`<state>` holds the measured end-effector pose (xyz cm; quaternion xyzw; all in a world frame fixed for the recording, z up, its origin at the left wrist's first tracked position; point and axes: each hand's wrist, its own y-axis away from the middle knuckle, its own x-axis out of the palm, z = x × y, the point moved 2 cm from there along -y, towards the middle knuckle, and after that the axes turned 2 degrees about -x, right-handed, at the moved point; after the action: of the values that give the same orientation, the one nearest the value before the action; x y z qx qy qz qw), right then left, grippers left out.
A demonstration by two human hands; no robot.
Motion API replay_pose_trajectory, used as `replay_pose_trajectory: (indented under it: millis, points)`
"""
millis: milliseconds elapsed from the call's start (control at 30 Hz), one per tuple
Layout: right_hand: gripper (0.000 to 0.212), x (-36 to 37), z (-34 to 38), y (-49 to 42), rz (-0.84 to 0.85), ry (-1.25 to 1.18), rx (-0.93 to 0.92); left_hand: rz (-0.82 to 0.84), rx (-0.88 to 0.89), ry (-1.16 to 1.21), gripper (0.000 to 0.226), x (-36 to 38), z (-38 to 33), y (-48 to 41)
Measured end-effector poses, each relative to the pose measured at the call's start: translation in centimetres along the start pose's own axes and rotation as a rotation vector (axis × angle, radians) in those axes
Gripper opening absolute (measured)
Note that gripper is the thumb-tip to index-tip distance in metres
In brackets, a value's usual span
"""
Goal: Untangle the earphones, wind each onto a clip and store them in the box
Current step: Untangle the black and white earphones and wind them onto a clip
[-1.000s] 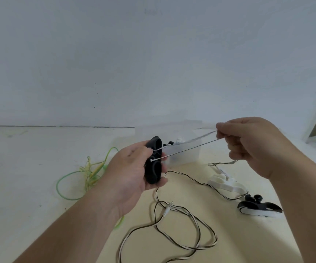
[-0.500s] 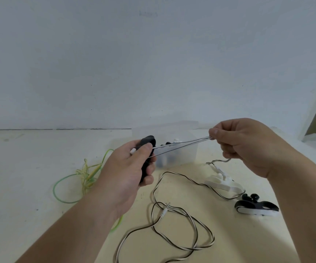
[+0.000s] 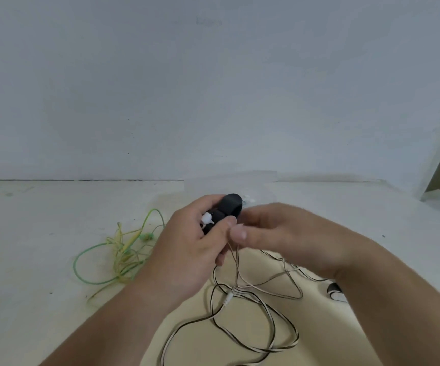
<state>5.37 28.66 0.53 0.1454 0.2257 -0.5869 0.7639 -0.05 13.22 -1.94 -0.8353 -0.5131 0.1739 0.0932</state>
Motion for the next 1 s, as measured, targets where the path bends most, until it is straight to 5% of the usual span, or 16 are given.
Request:
replay_pose_trajectory:
  millis: [100,233,567,1000]
  points:
    - [0.03,0.3,-0.5,-0.3,0.007,-0.051,-0.002,-0.021,-0.018,0.061,0.021,0.0,-0.1,0.0]
    - [0.027,-1.0,-0.8,-0.3,-0.183,-0.116,0.073,-0.096,-0.104,0.183,0.02,-0.2,0.3,-0.2]
    - [0.032,-0.1,-0.5,-1.2,-0.449,-0.44,0.014,-0.024,-0.249,0.447,0.028,-0.1,1.3,-0.6]
    - [0.038,-0.7,-0.5,-1.0,-0.524,-0.547,-0.019,0.003,-0.214,0.569,0.056,-0.2,0.7,-0.5]
